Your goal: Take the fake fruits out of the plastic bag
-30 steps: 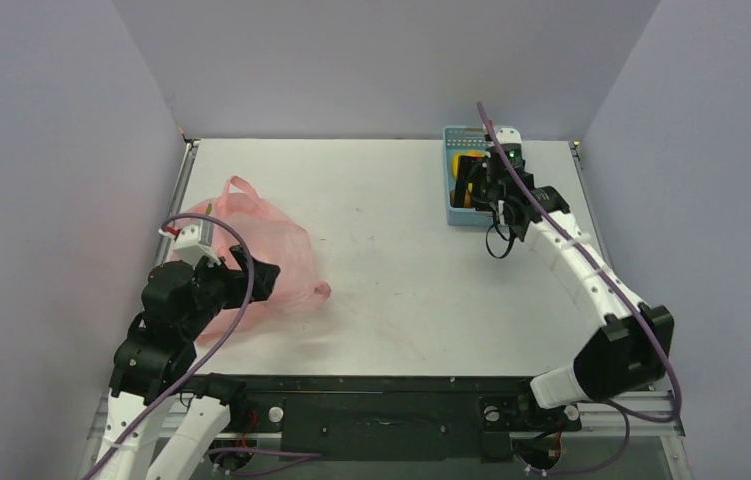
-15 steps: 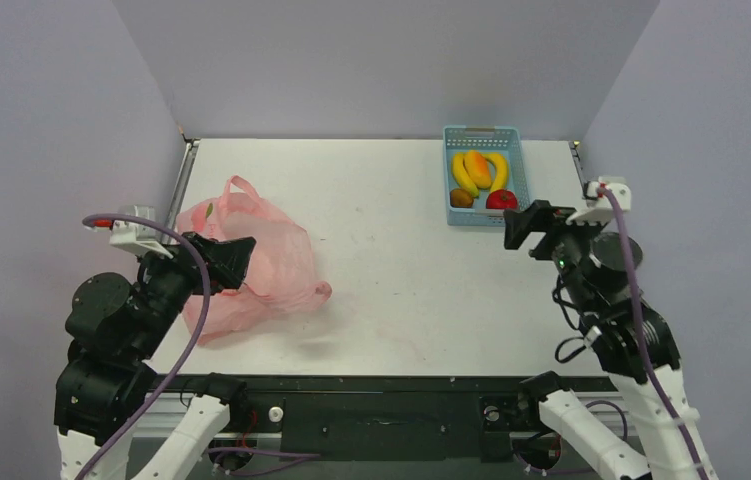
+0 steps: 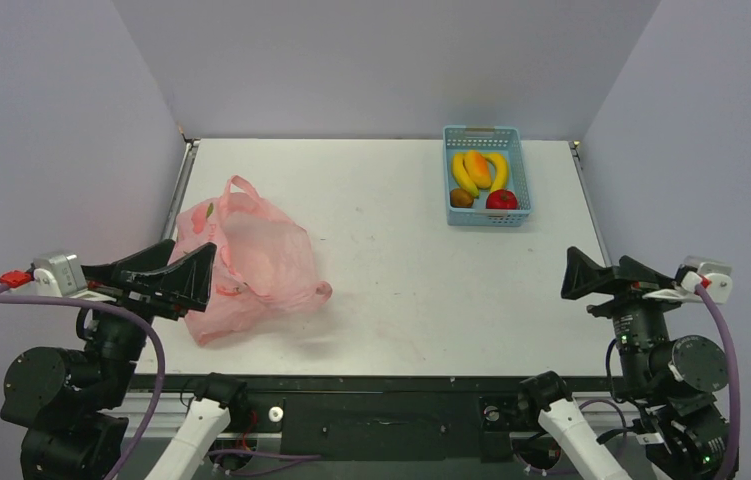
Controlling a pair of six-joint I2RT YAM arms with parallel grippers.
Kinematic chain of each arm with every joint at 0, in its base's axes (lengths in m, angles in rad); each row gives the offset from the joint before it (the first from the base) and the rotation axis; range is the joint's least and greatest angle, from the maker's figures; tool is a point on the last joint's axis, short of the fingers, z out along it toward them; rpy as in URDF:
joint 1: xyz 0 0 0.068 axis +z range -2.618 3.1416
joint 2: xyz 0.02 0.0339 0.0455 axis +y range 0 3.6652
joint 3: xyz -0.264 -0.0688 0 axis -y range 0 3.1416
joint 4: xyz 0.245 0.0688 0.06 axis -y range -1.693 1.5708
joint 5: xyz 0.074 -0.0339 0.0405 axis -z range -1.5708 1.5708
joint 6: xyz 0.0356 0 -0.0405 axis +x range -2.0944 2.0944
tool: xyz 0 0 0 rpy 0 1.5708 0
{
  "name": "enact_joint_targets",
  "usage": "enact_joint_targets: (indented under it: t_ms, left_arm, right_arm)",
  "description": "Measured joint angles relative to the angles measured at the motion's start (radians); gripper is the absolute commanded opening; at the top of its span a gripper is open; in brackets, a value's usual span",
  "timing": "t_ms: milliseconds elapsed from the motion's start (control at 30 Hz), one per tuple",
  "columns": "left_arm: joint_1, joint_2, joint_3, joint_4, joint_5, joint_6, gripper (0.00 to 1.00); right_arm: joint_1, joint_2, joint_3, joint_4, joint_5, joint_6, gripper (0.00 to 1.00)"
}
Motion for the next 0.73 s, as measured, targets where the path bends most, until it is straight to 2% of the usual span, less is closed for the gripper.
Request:
enact_joint_targets:
  t_ms: [300, 733]
  left_arm:
    - [0.000, -0.007, 0.000, 0.033, -0.002, 0.013, 0.95]
    - [-0.004, -0.044, -0.012, 0.066, -0.003, 0.011, 0.97]
  right_arm:
    - [0.000, -0.046, 0.042, -0.034, 0.122, 0.001, 0.88]
    - [0.000, -0.063, 0.044, -0.045, 0.167, 0.001, 0.88]
